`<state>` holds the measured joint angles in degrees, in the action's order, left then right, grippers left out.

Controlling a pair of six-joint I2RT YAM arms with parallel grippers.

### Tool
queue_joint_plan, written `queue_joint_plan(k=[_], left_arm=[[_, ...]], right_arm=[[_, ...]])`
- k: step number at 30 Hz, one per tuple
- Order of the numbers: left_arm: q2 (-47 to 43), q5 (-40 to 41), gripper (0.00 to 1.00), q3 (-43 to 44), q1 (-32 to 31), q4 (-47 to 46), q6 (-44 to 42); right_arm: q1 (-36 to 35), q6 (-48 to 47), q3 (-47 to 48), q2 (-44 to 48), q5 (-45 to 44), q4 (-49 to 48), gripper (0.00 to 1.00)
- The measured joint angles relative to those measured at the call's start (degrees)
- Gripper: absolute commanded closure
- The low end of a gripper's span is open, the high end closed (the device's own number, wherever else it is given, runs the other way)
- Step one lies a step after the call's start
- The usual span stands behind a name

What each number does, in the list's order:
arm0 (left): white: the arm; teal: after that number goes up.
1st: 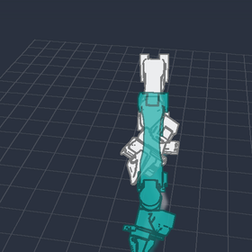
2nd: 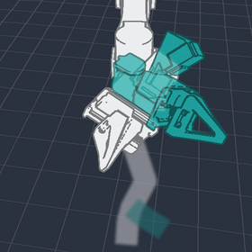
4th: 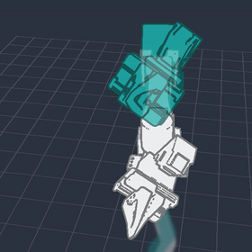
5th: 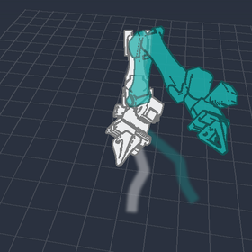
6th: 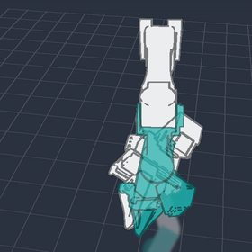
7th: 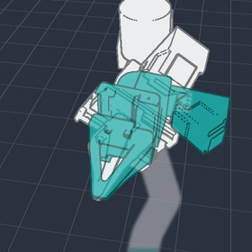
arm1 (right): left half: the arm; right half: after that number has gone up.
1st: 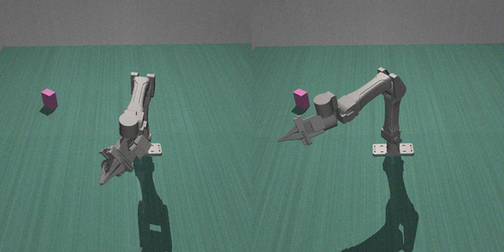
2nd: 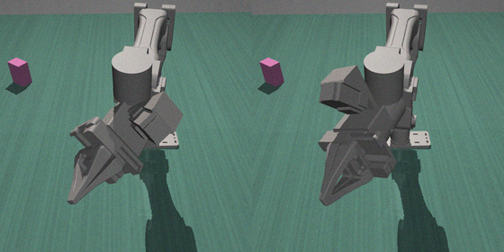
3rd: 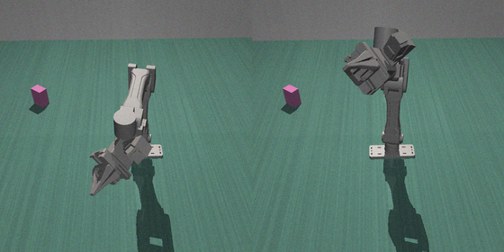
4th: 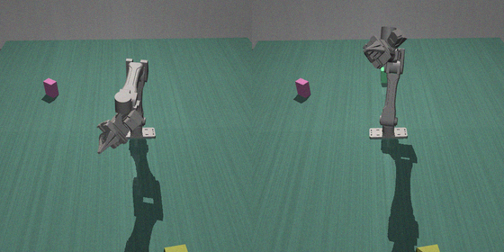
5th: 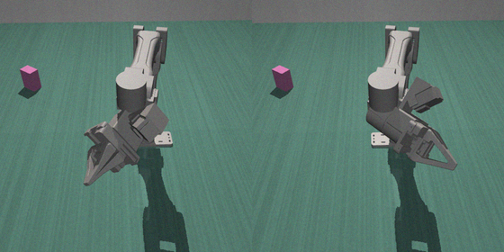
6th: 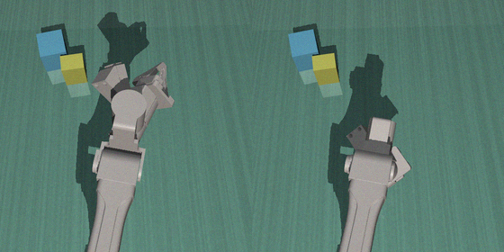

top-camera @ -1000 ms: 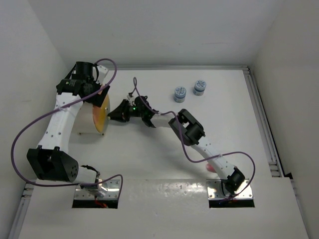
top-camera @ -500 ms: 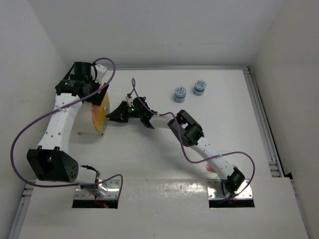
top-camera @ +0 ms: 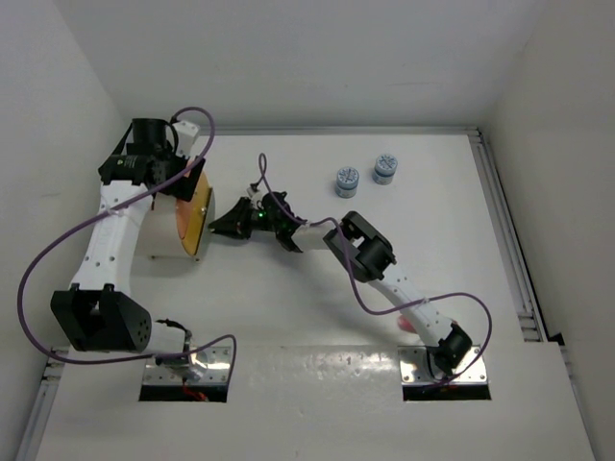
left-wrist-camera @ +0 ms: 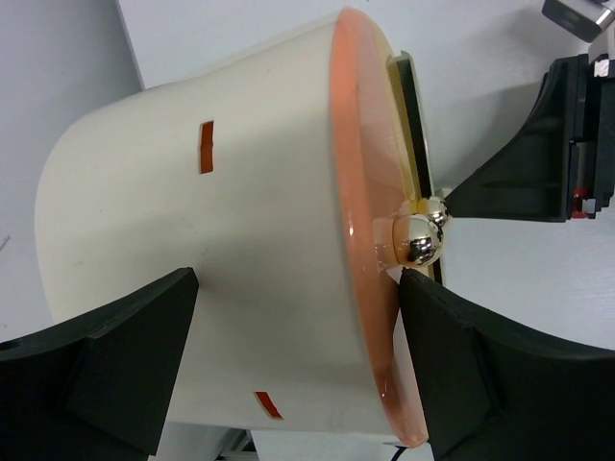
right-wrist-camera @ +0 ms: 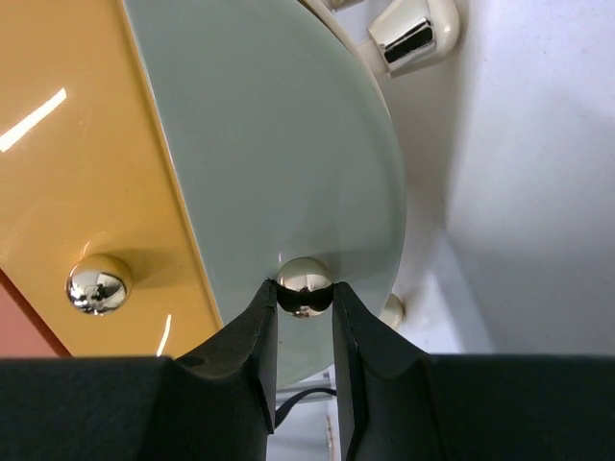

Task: Sort the stationery into containers
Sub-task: Open the drawer in the storage box.

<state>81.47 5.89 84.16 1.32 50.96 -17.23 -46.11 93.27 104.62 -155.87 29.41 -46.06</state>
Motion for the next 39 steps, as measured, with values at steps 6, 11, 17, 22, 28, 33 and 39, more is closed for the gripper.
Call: queue_joint_plan(k=[6,11,17,22,28,33,39], left_arm=[[0.2,-0.5,0.11,0.0,0.3,-0.3,0.0],[0.3,-0.5,0.11,0.0,0.3,-0.5,0.0],[0.6,-0.5,0.11,0.0,0.5,-1.0,0.0],[0.7,-0.6,0.11,0.0,0.7,-1.4,0.0],[0.9,-0.6,0.11,0.2,0.7,-1.4,0.0],[1.0,-0.6,0.11,0.3,0.7,-1.4,0.0],[1.2,-0.6,0.11,0.4,0.7,-1.5,0.0]], right_arm=[[0.7,0.3,-3.7,1.7,0.5,-2.0,1.00],[2.1,0.4,-6.8,3.2,2.8,-3.2,1.00],[3.8,0.3,-10.0,5.0,5.3,-3.7,1.00],[4.6,0.3,-13.3,6.5,6.0,-5.0,1.00],[5.3,0.3,-16.5,8.3,7.0,-5.6,1.00],[6.0,0.3,-17.9,9.0,8.1,-6.0,0.93],[6.8,-0.1,-18.5,9.2,9.3,-5.7,0.34]])
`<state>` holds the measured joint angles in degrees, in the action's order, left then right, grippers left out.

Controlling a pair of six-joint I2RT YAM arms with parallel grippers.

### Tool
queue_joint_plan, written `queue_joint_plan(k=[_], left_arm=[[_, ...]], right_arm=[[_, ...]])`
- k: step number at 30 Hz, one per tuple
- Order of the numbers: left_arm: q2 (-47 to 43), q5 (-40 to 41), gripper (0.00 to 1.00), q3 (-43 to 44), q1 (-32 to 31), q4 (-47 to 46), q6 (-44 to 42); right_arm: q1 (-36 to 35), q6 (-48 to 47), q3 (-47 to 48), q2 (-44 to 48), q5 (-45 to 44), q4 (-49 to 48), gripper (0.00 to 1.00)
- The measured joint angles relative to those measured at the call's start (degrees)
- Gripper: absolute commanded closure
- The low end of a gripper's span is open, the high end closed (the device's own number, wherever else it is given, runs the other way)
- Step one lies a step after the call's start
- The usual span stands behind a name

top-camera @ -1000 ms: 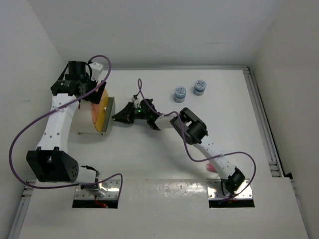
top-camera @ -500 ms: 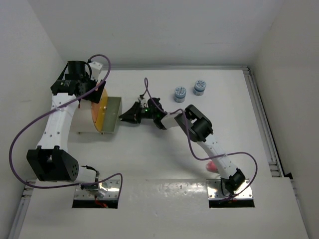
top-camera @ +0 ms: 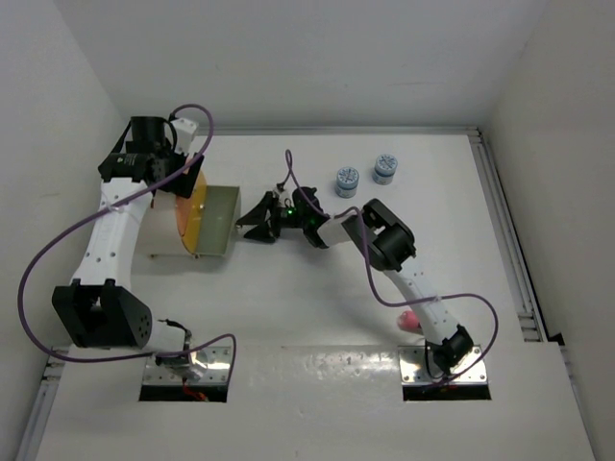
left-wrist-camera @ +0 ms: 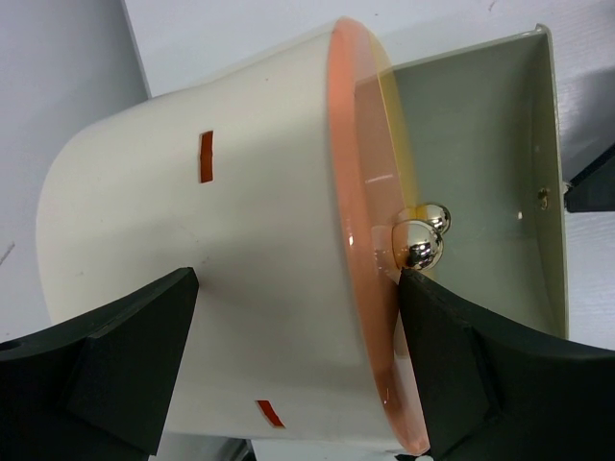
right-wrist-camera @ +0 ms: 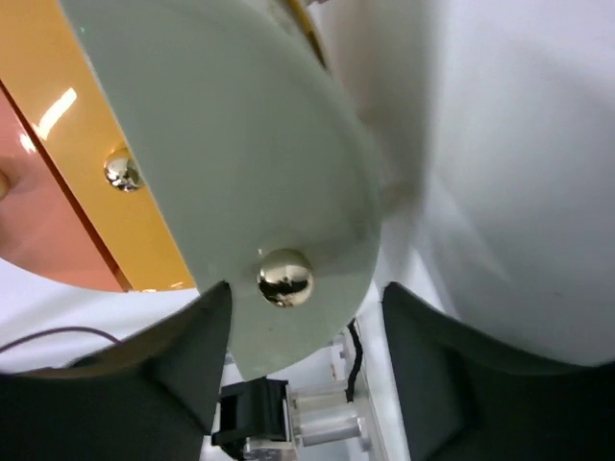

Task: Sort the stationery into containers
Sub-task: Open the drawer in the storage box.

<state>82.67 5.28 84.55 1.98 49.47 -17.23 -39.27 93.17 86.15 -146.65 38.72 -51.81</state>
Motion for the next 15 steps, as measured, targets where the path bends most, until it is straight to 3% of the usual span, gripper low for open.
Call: queue_joint_plan(k=[1,3,15], left_arm=[[0.1,0.1,0.11,0.0,0.0,-0.1,0.0],[0.1,0.2,0.11,0.0,0.0,-0.4,0.0],[-0.5,-1.6,0.11,0.9,0.7,-1.2,-0.7]], right_arm=[[0.2,-0.2,-0.1,0.0,0.3,0.5,0.23],[0.5,-0.8,0.0,0.3,0.7,0.3,0.14],[2.4,-7.6,-5.4,5.9,1.4,8.0,0.11]])
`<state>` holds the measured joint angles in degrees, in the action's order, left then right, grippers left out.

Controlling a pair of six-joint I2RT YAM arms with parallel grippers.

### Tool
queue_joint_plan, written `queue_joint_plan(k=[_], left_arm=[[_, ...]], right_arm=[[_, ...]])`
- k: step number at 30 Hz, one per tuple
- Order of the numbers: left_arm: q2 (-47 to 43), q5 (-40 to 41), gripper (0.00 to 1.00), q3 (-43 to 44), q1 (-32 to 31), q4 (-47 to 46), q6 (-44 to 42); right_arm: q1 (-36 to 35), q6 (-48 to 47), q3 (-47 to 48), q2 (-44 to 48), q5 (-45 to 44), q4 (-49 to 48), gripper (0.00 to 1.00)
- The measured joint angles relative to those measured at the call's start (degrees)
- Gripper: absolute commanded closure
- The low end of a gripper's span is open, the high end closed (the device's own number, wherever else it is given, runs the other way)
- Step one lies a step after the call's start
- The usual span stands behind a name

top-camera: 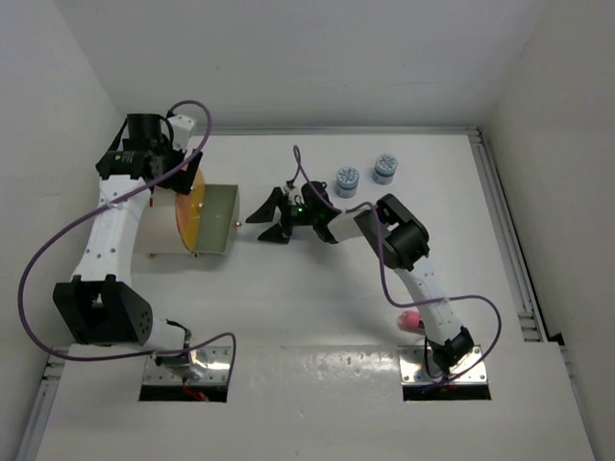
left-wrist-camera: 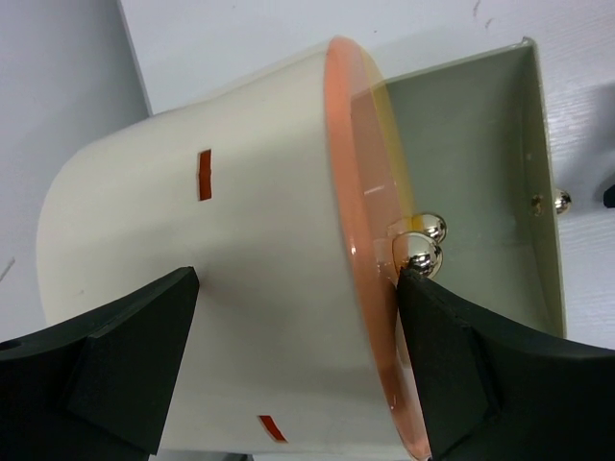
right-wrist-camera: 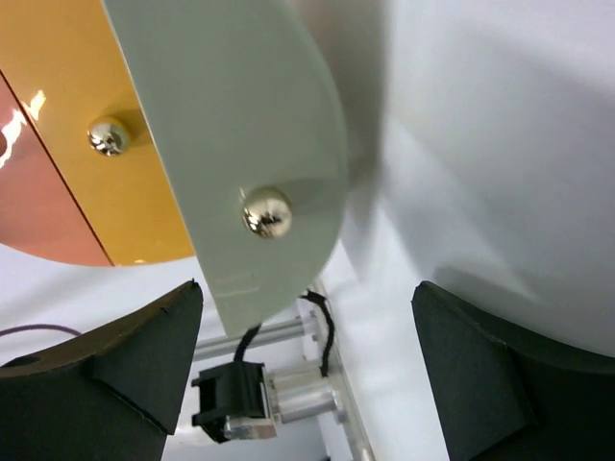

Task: Sort the stationery into containers
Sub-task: Open the drawer in the storage box, then pick up the stationery from the corner of the board.

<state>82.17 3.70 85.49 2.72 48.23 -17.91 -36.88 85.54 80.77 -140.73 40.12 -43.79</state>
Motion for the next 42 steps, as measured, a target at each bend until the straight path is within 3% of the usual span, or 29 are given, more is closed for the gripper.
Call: queue_joint_plan(k=[7,15,18,23,25,29,33,36,42], left_arm=[[-2.3,-7.4,0.11,0.4,0.2,1.4,0.2],[-8.2,-12.7,0.10,2.4,-1.7,1.8,0.7],[-10.0,-12.7,0.10,7.5,-3.8,0.9,0.9],[-10.5,-12.5,0.10,13.6,-10.2,-0.4,1.0],[-10.8,-11.8,0.10,13.2,-12.7,-0.3,1.1],[-10.9,-10.1,0.10,11.2,-15.5,0.0,1.5],[-11.1,-9.0,0.10,10.2,-15.9,1.0,1.8],[-11.4,-8.4,0.10,10.2,-16.3,1.3,1.9],[-12.4,-8.2,0.10,9.8,-16.6,1.4,2.2]], right_arm=[[2.7,-8.9,-4.4,6.0,0.8,8.4,0.14],[3.2,-25.9,-5.0,15.3,1.0,22.6,0.19],[3.8,-38.7,-4.9,21.0,0.5,35.4,0.39],[8.5,-59.4,-5.0,31.4,-2.9,57.2,0.51],[12.1,-68.6,-6.8,35.7,-6.4,65.6,0.49],[18.6,-86.2,-13.6,44.7,-16.8,81.3,0.35],[21.0,-99.6,-23.0,52.8,-29.2,92.4,0.32],[22.2,-106.2,-28.7,56.3,-35.8,98.4,0.31],[23.7,-111.6,-39.5,64.0,-43.5,99.8,0.27]])
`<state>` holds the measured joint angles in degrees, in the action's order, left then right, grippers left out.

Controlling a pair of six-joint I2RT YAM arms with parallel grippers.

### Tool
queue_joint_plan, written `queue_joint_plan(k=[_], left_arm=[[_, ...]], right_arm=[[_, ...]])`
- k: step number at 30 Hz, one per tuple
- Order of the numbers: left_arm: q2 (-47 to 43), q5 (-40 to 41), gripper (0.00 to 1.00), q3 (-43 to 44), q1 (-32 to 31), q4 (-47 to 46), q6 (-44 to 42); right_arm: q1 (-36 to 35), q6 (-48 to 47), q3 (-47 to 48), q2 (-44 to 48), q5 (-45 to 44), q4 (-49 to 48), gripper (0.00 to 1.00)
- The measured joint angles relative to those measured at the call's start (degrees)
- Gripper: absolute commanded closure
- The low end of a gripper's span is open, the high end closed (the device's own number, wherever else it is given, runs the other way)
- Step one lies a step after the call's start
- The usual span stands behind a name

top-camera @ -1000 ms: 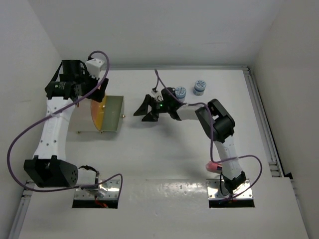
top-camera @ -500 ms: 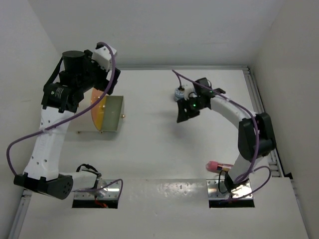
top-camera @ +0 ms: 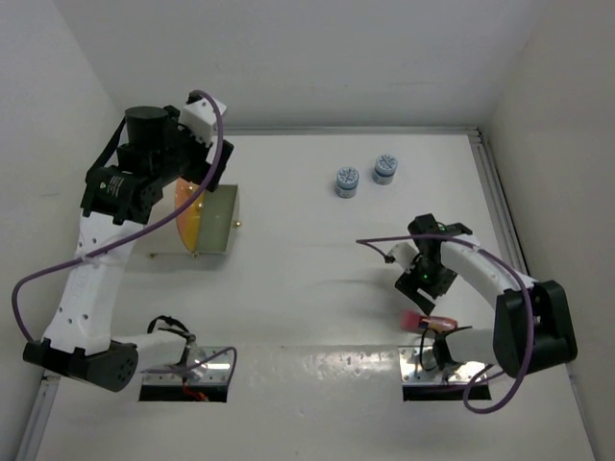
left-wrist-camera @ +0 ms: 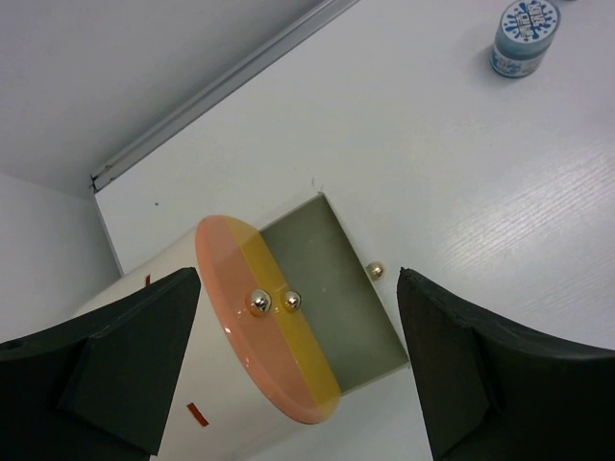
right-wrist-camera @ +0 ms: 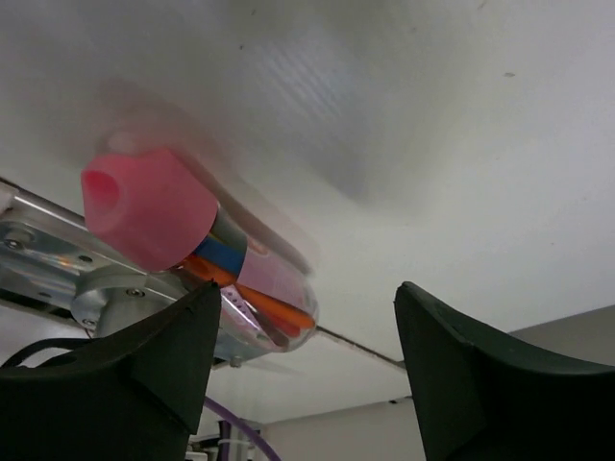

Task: Sort the stationery into containers
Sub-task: Pick up the stationery from the corner of the board.

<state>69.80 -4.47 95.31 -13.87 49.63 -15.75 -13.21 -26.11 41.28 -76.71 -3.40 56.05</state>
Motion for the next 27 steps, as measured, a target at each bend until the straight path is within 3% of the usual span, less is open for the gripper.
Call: queue_joint_plan(k=[9,19,27], left_arm=[[-1.0,0.5,0.10,-2.8,0.0,0.2,0.0],[-1.1,1.2,0.10,-3.9,0.0,0.4,0.2],[-1.4,1.9,0.10,-4.8,0.0,0.4,0.2]], right_arm=[[-2.3,0.4,-5.6,8.7,-0.5,-0.4,0.23],[-8.5,3.7,-1.9,7.3,3.7,-1.1,0.38],[-12.5,3.8,-5.5,6.9,4.1,-0.6,0.34]])
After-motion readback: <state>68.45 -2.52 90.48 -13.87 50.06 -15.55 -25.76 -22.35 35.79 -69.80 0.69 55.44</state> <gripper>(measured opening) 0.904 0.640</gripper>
